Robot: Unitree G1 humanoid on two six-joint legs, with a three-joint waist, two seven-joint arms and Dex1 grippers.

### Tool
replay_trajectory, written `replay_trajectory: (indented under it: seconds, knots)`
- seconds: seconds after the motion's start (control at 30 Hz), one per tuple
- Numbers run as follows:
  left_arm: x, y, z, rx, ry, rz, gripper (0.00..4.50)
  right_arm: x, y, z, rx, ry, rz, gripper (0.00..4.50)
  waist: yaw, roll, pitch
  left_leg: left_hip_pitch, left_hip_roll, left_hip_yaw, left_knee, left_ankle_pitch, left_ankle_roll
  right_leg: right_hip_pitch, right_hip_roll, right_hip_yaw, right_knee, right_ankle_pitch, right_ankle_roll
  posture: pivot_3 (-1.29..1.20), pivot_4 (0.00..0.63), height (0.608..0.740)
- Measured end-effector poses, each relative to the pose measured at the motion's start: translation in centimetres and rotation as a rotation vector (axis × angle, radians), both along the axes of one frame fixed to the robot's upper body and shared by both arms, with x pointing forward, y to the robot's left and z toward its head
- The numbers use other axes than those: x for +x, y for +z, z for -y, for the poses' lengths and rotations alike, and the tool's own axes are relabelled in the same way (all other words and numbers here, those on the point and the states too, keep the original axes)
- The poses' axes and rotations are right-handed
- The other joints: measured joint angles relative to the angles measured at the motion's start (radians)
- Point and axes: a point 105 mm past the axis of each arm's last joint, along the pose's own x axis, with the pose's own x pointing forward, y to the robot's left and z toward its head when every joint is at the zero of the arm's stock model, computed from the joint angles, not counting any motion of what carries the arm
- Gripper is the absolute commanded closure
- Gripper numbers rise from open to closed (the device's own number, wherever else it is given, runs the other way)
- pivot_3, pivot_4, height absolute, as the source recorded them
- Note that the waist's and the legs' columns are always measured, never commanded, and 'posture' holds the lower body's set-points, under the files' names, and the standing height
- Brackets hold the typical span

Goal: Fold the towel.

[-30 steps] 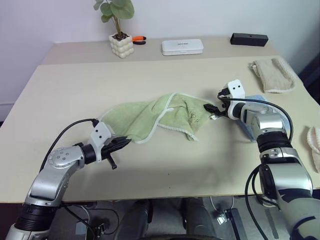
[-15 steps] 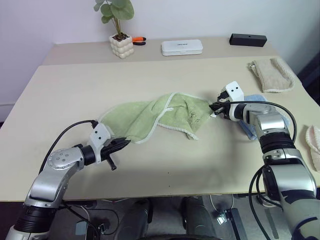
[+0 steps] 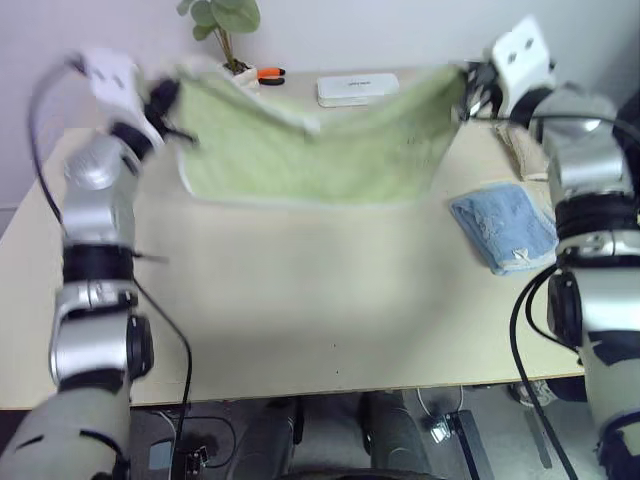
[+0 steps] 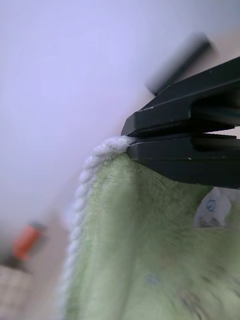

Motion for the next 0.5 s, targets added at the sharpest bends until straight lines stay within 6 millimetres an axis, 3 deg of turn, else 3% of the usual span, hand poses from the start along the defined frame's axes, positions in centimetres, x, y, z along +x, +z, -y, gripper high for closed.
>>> replay_trajectory:
  seconds: [0.07,0.13,0.23,0.3,0.4,0.5]
  knots:
    - [-1.0,1.8,-2.2,-0.036,0.033,0.067,4.50,-0.9,1.2,-0.3,-0.014,0.047,0.039,4.47,-0.011,0.000,-0.001,0.000,0.000,0.001,0.000,-0.002,0.004,0.000,-0.001,0.000,-0.001,-0.001,0.002,0.00,0.150,0.740]
    - [-1.2,0.8,-3.3,-0.051,0.030,0.059,4.50,-1.8,0.6,-0.4,-0.018,0.102,0.027,4.47,-0.013,0.000,-0.001,0.000,-0.001,0.002,0.000,-0.003,0.005,0.000,-0.001,0.000,-0.001,-0.001,0.002,0.00,0.150,0.740]
    - [-1.8,-4.1,-4.8,-0.056,-0.014,-0.058,4.50,-3.9,-3.2,-1.7,-0.064,0.247,-0.080,4.47,-0.015,0.000,-0.001,-0.004,-0.001,0.001,0.000,-0.003,0.005,-0.004,-0.001,0.000,-0.001,-0.001,0.002,0.00,0.150,0.740]
    - [-3.3,-8.7,-5.9,-0.034,-0.052,-0.176,4.50,-5.6,-7.3,-2.0,-0.065,0.325,-0.217,4.47,-0.021,0.001,-0.001,-0.005,0.000,0.001,0.002,-0.003,0.005,-0.005,-0.001,0.000,0.001,-0.001,0.002,0.00,0.150,0.740]
    - [-6.4,-14.0,-5.7,-0.010,-0.140,-0.330,4.50,-8.7,-12.3,-2.3,-0.042,0.417,-0.423,4.47,-0.019,0.001,-0.001,-0.007,-0.001,0.001,0.008,-0.003,0.005,-0.006,-0.001,0.001,0.002,-0.001,0.002,0.00,0.150,0.740]
    - [-10.2,-17.0,-5.2,0.063,-0.223,-0.479,4.50,-12.4,-15.7,-2.0,-0.060,0.482,-0.604,4.47,-0.009,0.001,0.000,-0.004,0.001,0.002,0.013,-0.005,0.008,-0.002,0.000,0.002,0.003,0.001,0.000,0.00,0.150,0.740]
